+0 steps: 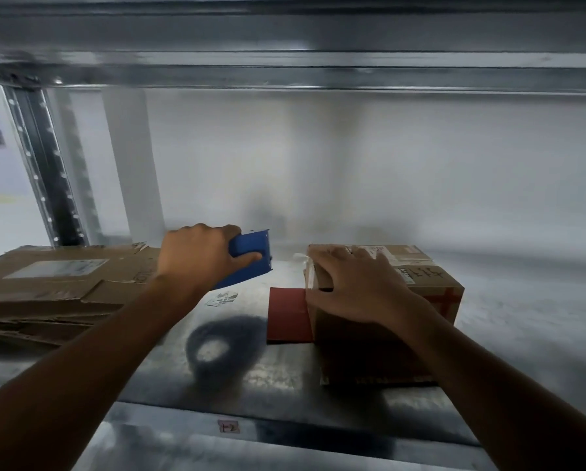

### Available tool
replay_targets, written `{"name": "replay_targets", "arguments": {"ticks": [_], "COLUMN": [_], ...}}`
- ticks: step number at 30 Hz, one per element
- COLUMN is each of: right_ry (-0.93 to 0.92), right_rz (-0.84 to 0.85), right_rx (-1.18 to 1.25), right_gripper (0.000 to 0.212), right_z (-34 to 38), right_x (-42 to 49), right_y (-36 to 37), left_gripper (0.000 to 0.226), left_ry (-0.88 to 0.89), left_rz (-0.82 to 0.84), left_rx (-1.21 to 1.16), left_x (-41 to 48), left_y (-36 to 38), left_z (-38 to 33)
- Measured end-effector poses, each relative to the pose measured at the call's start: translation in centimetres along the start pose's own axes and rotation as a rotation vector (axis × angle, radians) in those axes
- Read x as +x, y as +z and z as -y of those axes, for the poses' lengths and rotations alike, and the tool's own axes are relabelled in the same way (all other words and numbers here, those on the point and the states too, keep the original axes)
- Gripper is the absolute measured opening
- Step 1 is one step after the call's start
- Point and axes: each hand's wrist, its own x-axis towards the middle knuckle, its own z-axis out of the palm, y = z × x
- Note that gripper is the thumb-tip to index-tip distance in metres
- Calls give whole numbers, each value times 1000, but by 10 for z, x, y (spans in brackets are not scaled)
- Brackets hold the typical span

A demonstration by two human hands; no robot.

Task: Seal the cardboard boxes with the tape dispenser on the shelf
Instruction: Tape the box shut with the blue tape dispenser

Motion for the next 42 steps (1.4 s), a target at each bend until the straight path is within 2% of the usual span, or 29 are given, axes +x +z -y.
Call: {"name": "replay_targets", "arguments": {"ticks": [7, 12, 19, 25, 29, 35, 42], "right_ry": [22, 7, -37, -17, -3, -5, -97], "right_rz": [120, 178, 227, 254, 292, 220, 126], "right_rx": [-10, -45, -95, -119, -145, -49, 0], "right_gripper": [92, 72, 56, 69, 69, 82, 68], "right_z": [3, 8, 6, 5, 9, 5, 3], "right_x": [3, 8, 19, 26, 32, 26, 17], "right_y": [-7, -15, -23, -21, -26, -13, -9], "left_gripper": [51, 43, 47, 50, 53, 57, 52], "left_ry": [-38, -55, -42, -45, -36, -36, -12], "left_rz": [-43, -70, -85, -23, 10, -10, -44], "left_rx": [-46, -150, -175, -229, -243, -226, -237], "left_x": [-8, -12, -7, -7, -9, -14, -18], "left_y": [0, 7, 22, 35, 41, 44, 47], "left_z": [1, -4, -11, -17, -16, -13, -14]}}
